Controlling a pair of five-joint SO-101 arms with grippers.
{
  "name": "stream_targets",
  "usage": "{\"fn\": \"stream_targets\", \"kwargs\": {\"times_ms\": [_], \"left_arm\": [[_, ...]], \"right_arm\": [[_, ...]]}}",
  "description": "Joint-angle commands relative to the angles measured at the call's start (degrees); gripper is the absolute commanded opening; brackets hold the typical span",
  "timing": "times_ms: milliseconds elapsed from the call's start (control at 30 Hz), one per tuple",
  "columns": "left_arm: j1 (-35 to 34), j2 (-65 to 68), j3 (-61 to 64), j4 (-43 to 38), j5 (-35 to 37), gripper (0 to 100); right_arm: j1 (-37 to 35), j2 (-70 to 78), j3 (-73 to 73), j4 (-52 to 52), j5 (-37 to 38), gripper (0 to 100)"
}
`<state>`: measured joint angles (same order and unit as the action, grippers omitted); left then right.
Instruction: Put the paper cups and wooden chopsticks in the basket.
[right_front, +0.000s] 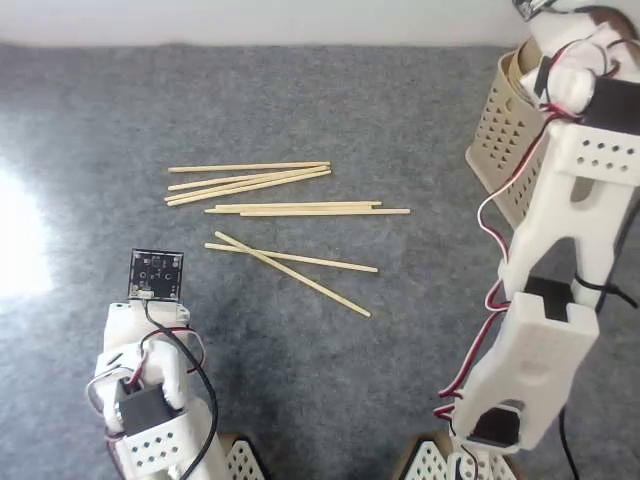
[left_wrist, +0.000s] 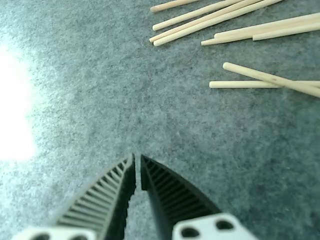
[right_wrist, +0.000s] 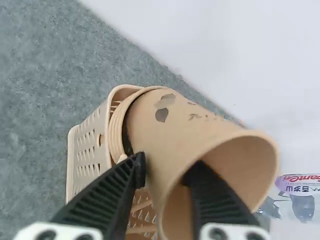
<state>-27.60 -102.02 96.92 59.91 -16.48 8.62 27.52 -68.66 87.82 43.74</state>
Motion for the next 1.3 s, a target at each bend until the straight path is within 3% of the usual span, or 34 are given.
{"fn": "stream_targets", "kwargs": {"times_ms": [0,333,500,833,1200,1267], "left_arm": [[0.4,-0.4,-0.4,-1.0,-0.6,1],[0.4,-0.4,-0.4,-1.0,-0.6,1],[0.4,-0.4,-0.4,-1.0,-0.6,1],[0.4,-0.4,-0.4,-1.0,-0.6,1],[0.4,-0.4,-0.4,-1.0,-0.6,1],[0.4,-0.4,-0.4,-1.0,-0.6,1]], "right_arm": [[-0.2,0.0,-2.7,-2.2,-1.1,24.4],[-5.4,0.0,-2.7,-9.3,-1.1,22.4],[-8.9,2.0,-1.4,-11.0,2.5,22.3],[-5.1,3.5,-1.5,-12.3,2.3,22.3],[-1.7,-12.4,-1.1,15.1,2.2,22.3],[0.7,-12.3,0.4,15.2,0.8,20.6]]}}
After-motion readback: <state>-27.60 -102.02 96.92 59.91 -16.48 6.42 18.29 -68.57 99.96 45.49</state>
